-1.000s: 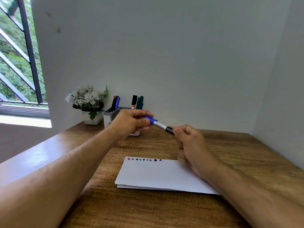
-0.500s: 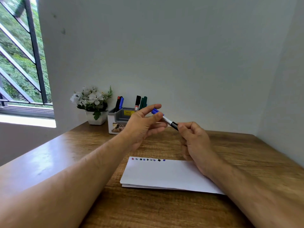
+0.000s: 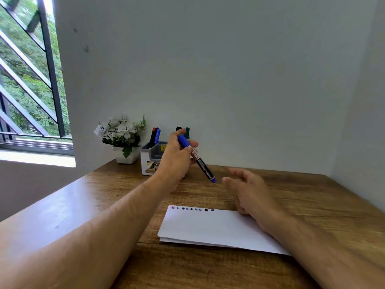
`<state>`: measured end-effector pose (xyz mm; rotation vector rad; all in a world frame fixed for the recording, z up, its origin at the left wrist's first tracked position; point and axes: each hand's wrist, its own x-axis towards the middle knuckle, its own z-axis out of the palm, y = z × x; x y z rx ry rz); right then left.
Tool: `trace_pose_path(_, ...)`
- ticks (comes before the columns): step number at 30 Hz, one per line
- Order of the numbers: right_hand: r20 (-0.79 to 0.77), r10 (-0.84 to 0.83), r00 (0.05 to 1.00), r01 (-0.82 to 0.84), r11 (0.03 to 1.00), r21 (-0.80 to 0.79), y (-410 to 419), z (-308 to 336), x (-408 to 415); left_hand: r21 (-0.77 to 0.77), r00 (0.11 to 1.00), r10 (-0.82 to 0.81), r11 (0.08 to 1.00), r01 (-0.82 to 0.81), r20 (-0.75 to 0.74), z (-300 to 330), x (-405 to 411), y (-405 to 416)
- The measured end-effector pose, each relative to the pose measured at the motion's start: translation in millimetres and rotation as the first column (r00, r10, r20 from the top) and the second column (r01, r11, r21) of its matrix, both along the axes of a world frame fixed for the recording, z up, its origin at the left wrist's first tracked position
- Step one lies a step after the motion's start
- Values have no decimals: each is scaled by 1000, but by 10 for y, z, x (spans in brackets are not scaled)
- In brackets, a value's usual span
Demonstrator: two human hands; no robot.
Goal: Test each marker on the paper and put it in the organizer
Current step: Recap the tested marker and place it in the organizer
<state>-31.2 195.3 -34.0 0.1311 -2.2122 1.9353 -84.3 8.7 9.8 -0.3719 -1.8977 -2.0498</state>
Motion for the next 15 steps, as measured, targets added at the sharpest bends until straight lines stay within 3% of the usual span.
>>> trace_pose_path(6, -24, -15, 1000, 18, 990, 139, -7, -42, 40, -65, 955, 214, 971, -231, -207, 303, -155, -144)
trace_pose_path(15, -26, 8, 1000, -2, 975, 221, 20, -69, -10, -68, 828, 447, 866, -495, -339, 594, -609, -405)
